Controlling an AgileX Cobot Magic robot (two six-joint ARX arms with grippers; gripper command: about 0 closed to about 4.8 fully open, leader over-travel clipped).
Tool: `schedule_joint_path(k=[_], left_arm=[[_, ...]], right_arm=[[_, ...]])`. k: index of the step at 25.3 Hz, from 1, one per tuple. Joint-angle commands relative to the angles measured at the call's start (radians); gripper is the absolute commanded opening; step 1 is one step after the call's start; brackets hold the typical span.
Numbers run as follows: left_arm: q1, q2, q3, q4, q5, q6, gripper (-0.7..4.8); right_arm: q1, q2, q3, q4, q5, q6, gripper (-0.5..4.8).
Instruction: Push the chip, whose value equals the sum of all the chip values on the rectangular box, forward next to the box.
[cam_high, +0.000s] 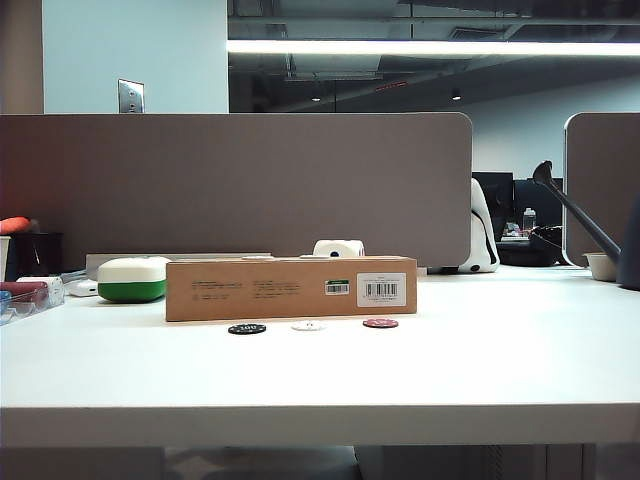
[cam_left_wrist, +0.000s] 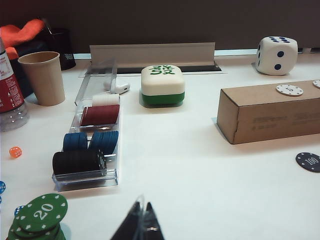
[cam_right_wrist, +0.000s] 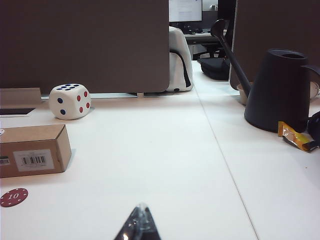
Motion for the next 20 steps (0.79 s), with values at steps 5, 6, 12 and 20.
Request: schedule_joint_path(k=[5, 6, 12, 20], left_arm=[[0.0, 0.0, 0.005, 0.012, 0.0, 0.0, -0.05], [-0.001, 0.0, 0.005, 0.013, 0.0, 0.0, -0.05], [-0.002, 0.0, 0.017, 0.055, 0.0, 0.0, -0.05], [-0.025, 0.1, 0.159, 0.02, 0.003, 0.0, -0.05]], right_arm=[[0.0, 0.0, -0.005, 0.047, -0.003, 0.002, -0.05], [0.0, 0.0, -0.005, 0.047, -0.003, 0.001, -0.05], [0.0, 0.0, -0.005, 0.055, -0.003, 0.001, -0.04], [0.0, 0.0, -0.005, 0.06, -0.035, 0.12, -0.05]])
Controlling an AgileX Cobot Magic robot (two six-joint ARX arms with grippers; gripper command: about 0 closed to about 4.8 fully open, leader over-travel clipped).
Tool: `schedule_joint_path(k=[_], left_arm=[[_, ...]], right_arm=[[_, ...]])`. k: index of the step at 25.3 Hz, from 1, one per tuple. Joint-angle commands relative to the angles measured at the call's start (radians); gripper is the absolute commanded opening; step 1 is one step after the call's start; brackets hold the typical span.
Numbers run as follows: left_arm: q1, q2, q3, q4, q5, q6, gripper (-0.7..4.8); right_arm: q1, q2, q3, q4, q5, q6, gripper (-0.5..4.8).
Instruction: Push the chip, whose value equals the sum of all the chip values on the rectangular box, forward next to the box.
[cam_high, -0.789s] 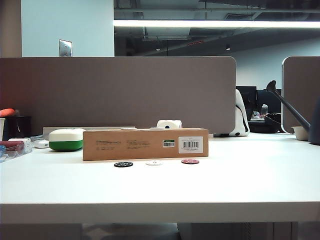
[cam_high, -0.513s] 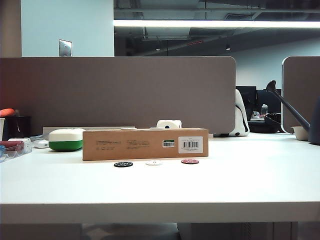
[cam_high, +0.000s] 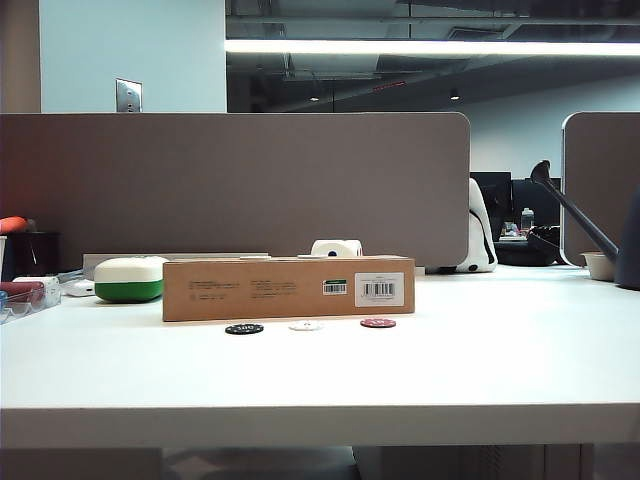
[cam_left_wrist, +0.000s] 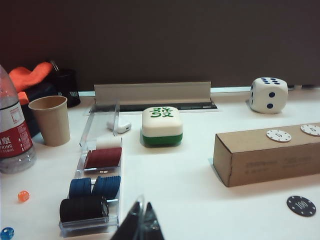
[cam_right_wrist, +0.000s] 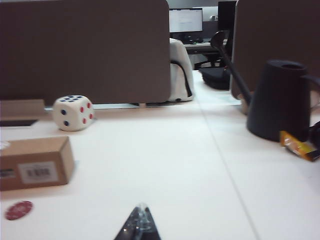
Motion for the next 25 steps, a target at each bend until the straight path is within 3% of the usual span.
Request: schedule_joint_path(k=[1, 7, 9, 12, 15, 19, 25], left_arm=[[-0.037, 0.083, 0.061, -0.002, 0.003, 0.0, -0.05], [-0.196, 0.301, 0.173, 0.061, 0.003, 0.0, -0.05], [-0.344, 0.486, 0.24, 0.08, -0.006, 0.0, -0.05], [-0.486, 0.687, 0.301, 0.115, -0.008, 0.0, -0.05], [-0.566, 0.833, 0.338, 0.191, -0.004, 0.0, -0.05], [-0.628, 0.988, 0.387, 0.251, -0.003, 0.0, -0.05], [-0.613, 1.109, 0.412, 0.353, -0.019, 0.0, -0.05]], right_arm=[[0.0, 0.0, -0.005, 0.019, -0.029, 0.127, -0.04], [0.0, 0.0, -0.005, -0.003, -0.038, 0.16, -0.05], [0.0, 0.0, -0.005, -0.014, -0.038, 0.16, -0.04], [0.001, 0.0, -0.005, -0.031, -0.051, 0.16, -0.05], [0.001, 0.001, -0.005, -0.032, -0.077, 0.16, -0.04], [0.001, 0.001, -0.005, -0.039, -0.13, 0.164, -0.04], [0.001, 0.001, -0.005, -0.039, -0.145, 0.369, -0.05]])
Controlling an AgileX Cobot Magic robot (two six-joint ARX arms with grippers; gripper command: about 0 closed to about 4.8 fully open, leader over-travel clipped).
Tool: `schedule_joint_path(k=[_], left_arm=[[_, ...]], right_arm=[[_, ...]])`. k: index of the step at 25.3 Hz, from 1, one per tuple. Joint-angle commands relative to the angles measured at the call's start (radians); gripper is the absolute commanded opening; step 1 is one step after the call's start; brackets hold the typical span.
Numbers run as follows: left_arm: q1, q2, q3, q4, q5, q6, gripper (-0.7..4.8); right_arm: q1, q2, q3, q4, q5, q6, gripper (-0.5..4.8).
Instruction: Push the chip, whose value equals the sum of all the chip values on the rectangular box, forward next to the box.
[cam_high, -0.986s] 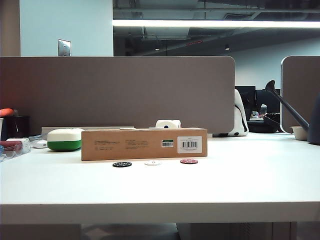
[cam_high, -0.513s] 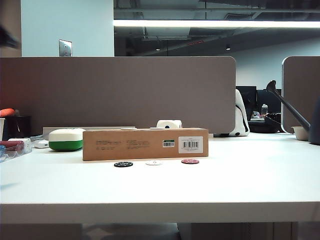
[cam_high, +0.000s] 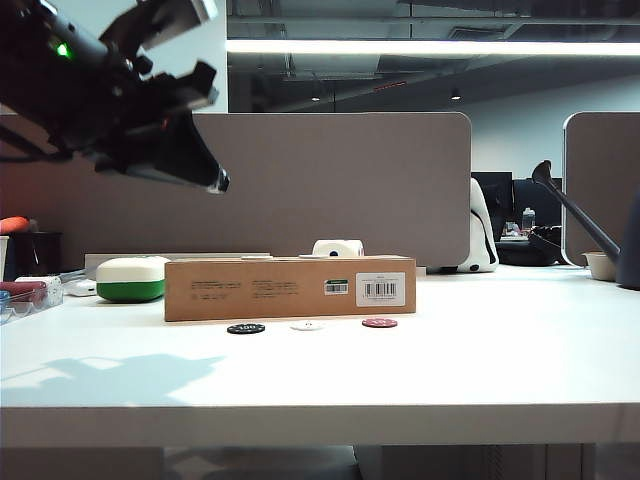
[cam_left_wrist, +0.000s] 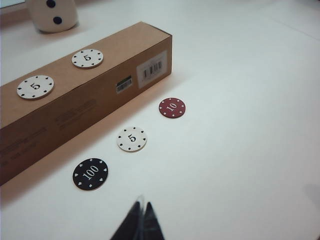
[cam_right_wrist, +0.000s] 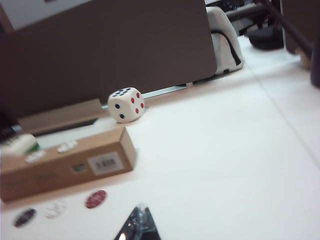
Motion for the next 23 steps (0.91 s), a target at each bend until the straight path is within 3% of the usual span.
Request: schedule_joint_path(k=[1, 6, 11, 20, 23], left_arm=[[0.013, -0.001, 0.005, 0.06, -0.027, 0.0, -0.05], [0.019, -0.001, 0.007, 0.095, -0.089, 0.0, -0.05], [0.021, 0.003, 0.066, 0.07, -0.058, 0.0, -0.05], [0.225, 0.157, 0.322, 0.034, 0.064, 0.0, -0.05], [0.242, 0.196, 0.35, 0.021, 0.079, 0.0, -0.05]], right_arm=[[0.0, 0.001, -0.005, 0.01, -0.005, 0.093, -0.05], [0.0, 0.001, -0.005, 0.035, -0.034, 0.093, -0.05], [0.0, 0.001, -0.003, 0.064, -0.03, 0.093, -0.05], [0.0, 0.001, -0.003, 0.068, -0.033, 0.093, -0.04], [-0.001, 0.001, -0.003, 0.077, -0.031, 0.092, -0.04]])
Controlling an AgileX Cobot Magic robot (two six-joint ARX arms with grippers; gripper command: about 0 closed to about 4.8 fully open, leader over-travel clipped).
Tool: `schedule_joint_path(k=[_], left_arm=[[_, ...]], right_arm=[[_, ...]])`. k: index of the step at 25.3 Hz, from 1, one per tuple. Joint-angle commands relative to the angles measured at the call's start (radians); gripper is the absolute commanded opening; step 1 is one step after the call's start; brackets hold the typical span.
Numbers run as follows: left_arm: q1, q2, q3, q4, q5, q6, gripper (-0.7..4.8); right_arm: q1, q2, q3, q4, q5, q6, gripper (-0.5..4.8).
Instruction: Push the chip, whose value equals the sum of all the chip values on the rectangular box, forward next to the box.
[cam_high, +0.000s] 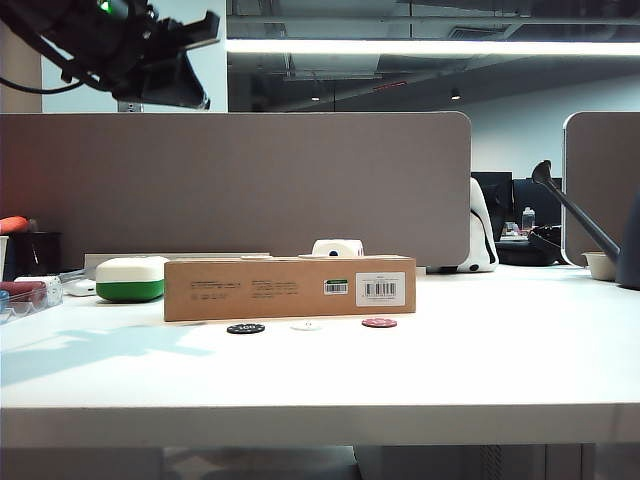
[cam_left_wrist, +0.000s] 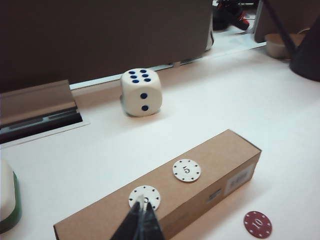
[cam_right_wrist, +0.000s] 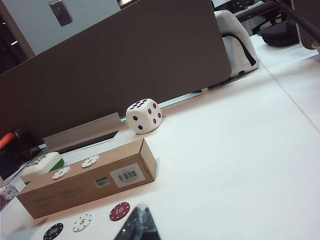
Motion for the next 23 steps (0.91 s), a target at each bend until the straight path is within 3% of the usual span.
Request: schedule_joint_path(k=[1, 8, 12, 16, 23], left_arm=[[0.006, 0.038, 0.035, -0.03, 0.043, 0.0, -0.05], [0.006, 0.134, 0.101, -0.171, 0.216, 0.0, -0.05], [0.01, 0.191, 0.158, -0.211, 0.214, 0.0, -0.05], [0.025, 0.257, 0.277, -0.348, 0.193, 0.0, -0.05], [0.029, 0.265, 0.335, -0.412, 0.191, 0.0, -0.05]], right_arm=[[0.0, 0.001, -0.003, 0.032, -0.002, 0.001, -0.04], [0.0, 0.001, -0.003, 0.031, -0.001, 0.001, -0.04], [0.0, 0.001, -0.003, 0.031, -0.001, 0.001, -0.04], [0.001, 0.001, -0.003, 0.032, -0.001, 0.001, -0.04], [0.0, 0.001, -0.003, 0.032, 0.001, 0.001, -0.04]])
